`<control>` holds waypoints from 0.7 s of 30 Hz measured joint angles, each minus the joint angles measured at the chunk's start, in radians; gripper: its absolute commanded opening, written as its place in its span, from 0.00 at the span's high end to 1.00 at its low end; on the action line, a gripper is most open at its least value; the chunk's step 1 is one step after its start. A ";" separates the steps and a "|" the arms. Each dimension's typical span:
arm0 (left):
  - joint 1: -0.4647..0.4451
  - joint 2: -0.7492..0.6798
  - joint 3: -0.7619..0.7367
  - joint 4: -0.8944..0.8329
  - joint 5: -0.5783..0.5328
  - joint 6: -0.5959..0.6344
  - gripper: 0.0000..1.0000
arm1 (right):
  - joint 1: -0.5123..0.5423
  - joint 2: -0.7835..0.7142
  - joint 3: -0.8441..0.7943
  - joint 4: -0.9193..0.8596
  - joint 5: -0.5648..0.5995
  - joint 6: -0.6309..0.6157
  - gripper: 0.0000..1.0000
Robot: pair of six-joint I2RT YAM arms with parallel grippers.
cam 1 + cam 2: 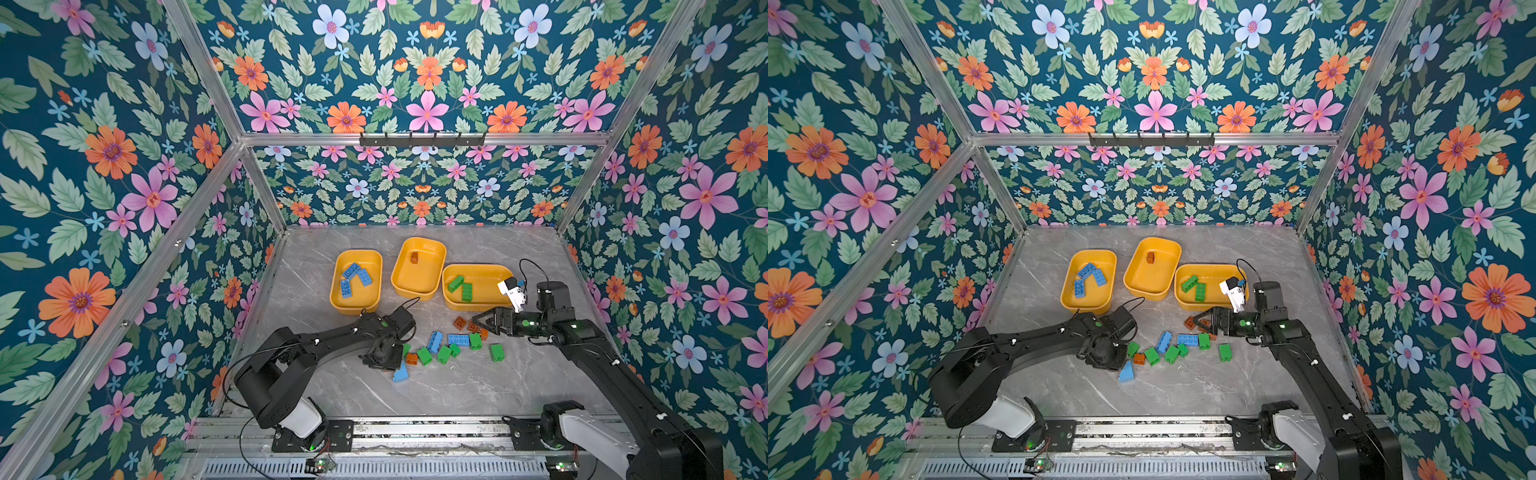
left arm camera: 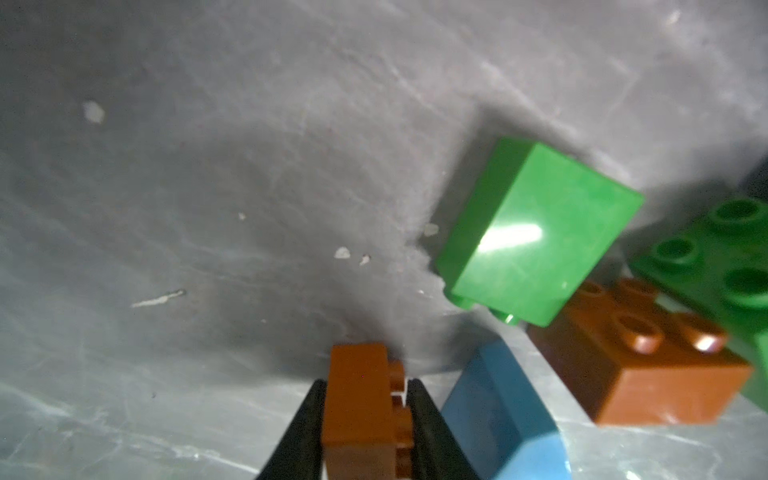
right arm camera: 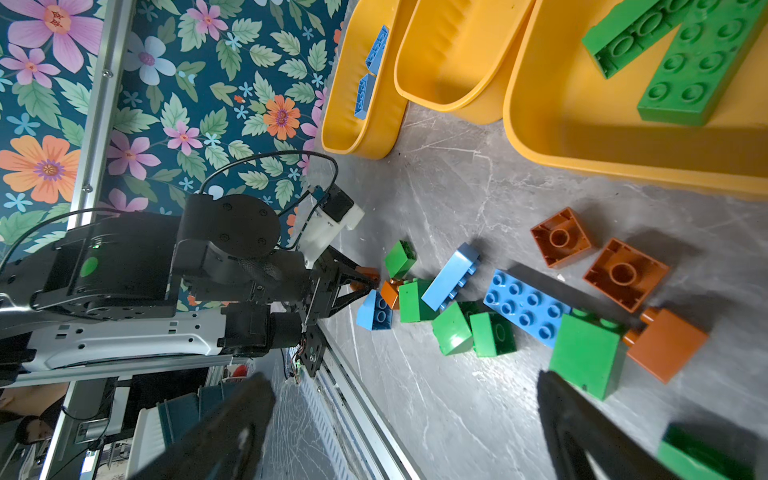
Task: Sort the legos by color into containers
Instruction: 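Lower left gripper to the pile and grasp a small brown brick, then carry the brown brick over the middle bin and open the left gripper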
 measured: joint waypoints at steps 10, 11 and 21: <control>0.014 -0.008 0.187 -0.085 -0.016 0.020 0.81 | 0.000 0.000 0.007 0.005 -0.007 0.008 0.01; 0.023 -0.003 0.227 -0.097 -0.020 0.035 0.81 | 0.000 0.000 0.012 0.011 -0.008 0.010 0.01; 0.169 0.211 0.662 -0.119 -0.046 0.195 0.83 | 0.000 0.022 0.044 0.075 -0.010 0.039 0.01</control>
